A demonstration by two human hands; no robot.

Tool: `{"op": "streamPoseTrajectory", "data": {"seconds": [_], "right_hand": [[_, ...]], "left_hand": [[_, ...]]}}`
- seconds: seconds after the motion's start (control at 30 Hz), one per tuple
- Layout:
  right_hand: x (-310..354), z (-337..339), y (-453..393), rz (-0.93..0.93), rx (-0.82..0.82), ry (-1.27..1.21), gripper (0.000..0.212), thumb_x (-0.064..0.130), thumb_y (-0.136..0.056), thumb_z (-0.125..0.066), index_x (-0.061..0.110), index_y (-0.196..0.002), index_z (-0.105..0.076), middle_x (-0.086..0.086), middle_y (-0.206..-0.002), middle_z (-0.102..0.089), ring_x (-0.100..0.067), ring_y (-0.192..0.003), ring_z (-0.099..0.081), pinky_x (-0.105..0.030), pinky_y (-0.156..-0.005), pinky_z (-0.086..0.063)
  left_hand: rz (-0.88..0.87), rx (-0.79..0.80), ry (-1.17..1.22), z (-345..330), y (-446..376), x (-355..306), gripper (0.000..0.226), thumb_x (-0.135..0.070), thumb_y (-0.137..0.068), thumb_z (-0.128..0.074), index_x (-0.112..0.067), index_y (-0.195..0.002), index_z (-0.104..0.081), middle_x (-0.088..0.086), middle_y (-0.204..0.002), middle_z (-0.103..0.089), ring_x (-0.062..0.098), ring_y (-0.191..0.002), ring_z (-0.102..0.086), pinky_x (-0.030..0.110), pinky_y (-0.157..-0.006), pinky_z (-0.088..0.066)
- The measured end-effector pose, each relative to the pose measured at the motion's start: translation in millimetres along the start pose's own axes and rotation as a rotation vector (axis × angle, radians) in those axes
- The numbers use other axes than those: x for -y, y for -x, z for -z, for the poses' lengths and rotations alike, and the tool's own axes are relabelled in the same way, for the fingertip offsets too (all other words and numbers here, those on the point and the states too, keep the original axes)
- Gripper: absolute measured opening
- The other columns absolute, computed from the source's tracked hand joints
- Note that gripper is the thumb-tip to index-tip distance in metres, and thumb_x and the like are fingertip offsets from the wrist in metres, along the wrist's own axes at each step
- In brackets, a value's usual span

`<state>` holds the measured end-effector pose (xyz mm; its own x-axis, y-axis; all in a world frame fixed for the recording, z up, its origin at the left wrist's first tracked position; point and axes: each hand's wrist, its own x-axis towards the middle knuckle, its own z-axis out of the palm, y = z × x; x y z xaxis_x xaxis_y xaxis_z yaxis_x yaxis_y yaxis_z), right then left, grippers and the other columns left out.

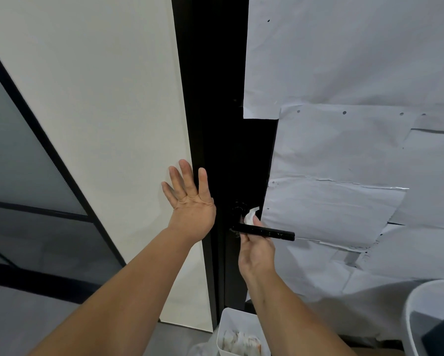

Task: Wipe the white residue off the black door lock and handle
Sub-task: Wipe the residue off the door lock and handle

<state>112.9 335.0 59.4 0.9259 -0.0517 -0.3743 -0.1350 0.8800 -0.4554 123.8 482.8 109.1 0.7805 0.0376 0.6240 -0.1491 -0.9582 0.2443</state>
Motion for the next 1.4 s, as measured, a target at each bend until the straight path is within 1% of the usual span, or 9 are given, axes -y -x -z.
{"op": "streamPoseTrajectory", "data": {"seconds": [0.13,0.33,0.53,0.6,0.8,0.97,1.13,1.3,1.4], "right_hand": [[-1,0,1,0.045,0.007,0.167,0.032,-0.009,-0.087,-0.057,0.006,-0.113,-0.067,0.0,-0.094,-0.075,-0.014,-0.095,-0.07,-0.029,-0.094,-0.046],[-7,-3,-2,0.071,-0.017,0.47,0.01,0.01,-0.086,-0.068,0.014,-0.094,-0.072,-0.006,-0.097,-0.073,-0.022,-0.095,-0.069,-0.021,-0.075,-0.048],[-7,-12,9,0.127,0.156,0.706,0.03,-0.013,-0.083,-0.052,0.012,-0.082,-0.07,-0.016,-0.074,-0.064,-0.034,-0.07,-0.058,-0.03,-0.075,-0.05],[-5,-5,12,0.079,0.114,0.747,0.033,-0.012,-0.088,-0.048,0.012,-0.09,-0.069,-0.019,-0.084,-0.068,-0.037,-0.079,-0.063,-0.021,-0.072,-0.05],[-5,19,26,-0.111,0.116,0.691,0.019,-0.01,-0.083,-0.054,0.003,-0.085,-0.067,-0.023,-0.1,-0.065,-0.036,-0.084,-0.065,-0.033,-0.078,-0.055],[-12,22,52,0.457,0.24,1.143,0.028,-0.007,-0.076,-0.062,0.021,-0.075,-0.068,0.0,-0.1,-0.057,-0.008,-0.093,-0.059,-0.017,-0.079,-0.044],[7,-3,61,0.943,0.329,1.233,0.019,-0.009,-0.08,-0.058,0.007,-0.086,-0.067,0.001,-0.099,-0.054,-0.002,-0.09,-0.056,-0.009,-0.072,-0.043],[33,-40,24,1.086,0.419,1.577,0.026,-0.006,-0.084,-0.055,0.004,-0.108,-0.061,-0.002,-0.113,-0.046,-0.009,-0.097,-0.05,-0.014,-0.084,-0.047],[32,-50,13,1.004,0.481,1.863,0.024,-0.001,-0.087,-0.053,0.011,-0.108,-0.053,0.001,-0.11,-0.045,-0.017,-0.089,-0.05,-0.03,-0.063,-0.052]], "left_hand": [[-0.002,-0.017,-0.005,-3,0,1,0.096,-0.009,-0.091,-0.047,-0.011,-0.145,0.032,0.024,-0.145,0.042,0.054,-0.132,0.033,0.071,-0.104,0.015],[-0.019,-0.014,0.004,-2,0,1,0.096,-0.008,-0.091,-0.047,-0.013,-0.144,0.033,0.023,-0.145,0.043,0.053,-0.131,0.035,0.071,-0.104,0.014],[-0.002,0.024,0.009,0,0,1,0.096,-0.009,-0.092,-0.047,-0.013,-0.144,0.034,0.023,-0.143,0.045,0.053,-0.13,0.036,0.076,-0.103,0.009],[-0.002,0.027,0.008,0,-1,1,0.096,-0.01,-0.092,-0.047,-0.014,-0.143,0.035,0.023,-0.143,0.046,0.053,-0.13,0.037,0.075,-0.103,0.011],[0.02,0.035,-0.008,3,0,0,0.1,-0.01,-0.091,-0.051,-0.016,-0.144,0.034,0.021,-0.144,0.046,0.05,-0.13,0.039,0.07,-0.103,0.017],[0.004,0.079,-0.002,6,0,2,0.097,-0.021,-0.097,-0.049,-0.014,-0.143,0.036,0.02,-0.141,0.049,0.048,-0.128,0.044,0.069,-0.101,0.018],[0.012,0.113,0.001,8,0,1,0.095,-0.022,-0.098,-0.047,-0.016,-0.142,0.037,0.02,-0.141,0.049,0.048,-0.128,0.043,0.064,-0.101,0.026],[0.01,0.124,0.003,9,0,1,0.096,-0.02,-0.097,-0.047,-0.017,-0.141,0.038,0.019,-0.141,0.05,0.047,-0.129,0.044,0.063,-0.102,0.027],[0.003,0.119,0.001,9,0,1,0.099,-0.018,-0.096,-0.05,-0.02,-0.14,0.04,0.017,-0.141,0.051,0.045,-0.129,0.044,0.066,-0.102,0.025]]}}
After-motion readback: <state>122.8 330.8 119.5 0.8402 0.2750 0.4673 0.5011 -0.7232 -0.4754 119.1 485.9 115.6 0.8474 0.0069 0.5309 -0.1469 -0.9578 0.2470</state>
